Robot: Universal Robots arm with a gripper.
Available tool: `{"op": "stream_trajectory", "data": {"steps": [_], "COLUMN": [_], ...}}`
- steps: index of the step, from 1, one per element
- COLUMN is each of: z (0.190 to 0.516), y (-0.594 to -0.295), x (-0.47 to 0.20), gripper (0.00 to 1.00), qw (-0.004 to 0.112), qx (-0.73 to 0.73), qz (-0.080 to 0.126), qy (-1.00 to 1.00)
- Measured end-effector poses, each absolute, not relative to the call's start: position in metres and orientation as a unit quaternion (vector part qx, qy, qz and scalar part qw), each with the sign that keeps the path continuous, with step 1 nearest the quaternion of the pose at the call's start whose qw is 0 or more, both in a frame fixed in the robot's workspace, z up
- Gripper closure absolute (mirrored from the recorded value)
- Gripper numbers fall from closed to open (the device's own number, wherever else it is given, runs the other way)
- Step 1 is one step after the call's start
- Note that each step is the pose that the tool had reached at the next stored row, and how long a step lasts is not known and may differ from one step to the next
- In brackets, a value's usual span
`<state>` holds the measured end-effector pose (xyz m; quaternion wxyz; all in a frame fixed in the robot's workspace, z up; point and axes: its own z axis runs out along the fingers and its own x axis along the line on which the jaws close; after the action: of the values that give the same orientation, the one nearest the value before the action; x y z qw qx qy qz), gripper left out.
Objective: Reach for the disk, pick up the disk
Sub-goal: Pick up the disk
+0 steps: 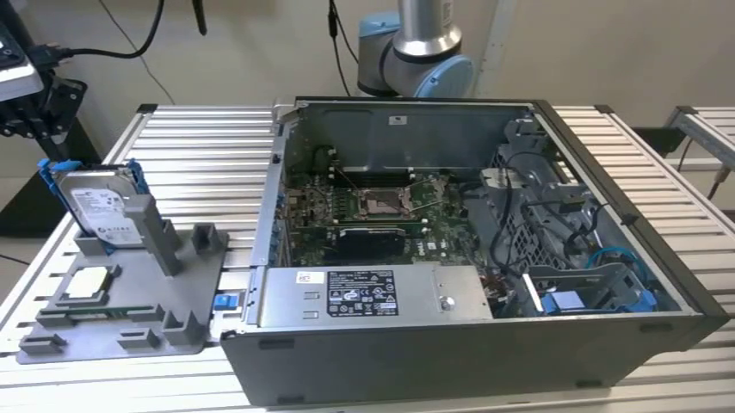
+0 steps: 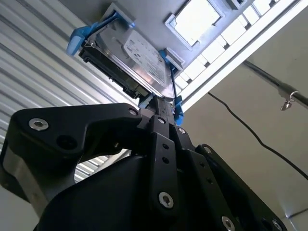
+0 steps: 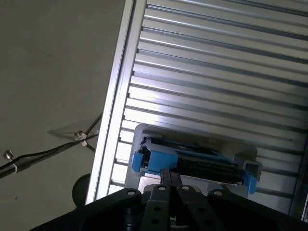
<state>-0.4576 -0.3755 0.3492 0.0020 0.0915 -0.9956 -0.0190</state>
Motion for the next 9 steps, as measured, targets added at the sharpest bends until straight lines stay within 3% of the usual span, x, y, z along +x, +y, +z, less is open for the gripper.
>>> {"op": "stream_trajectory", "data": {"steps": [9], "z": [0.3492], "y": [-0.3755], "x": [-0.4576], "gripper": [1.0], "qw": [0.002], "qx": [0.114], "qz": [-0.019], "qy": [-0.993]}}
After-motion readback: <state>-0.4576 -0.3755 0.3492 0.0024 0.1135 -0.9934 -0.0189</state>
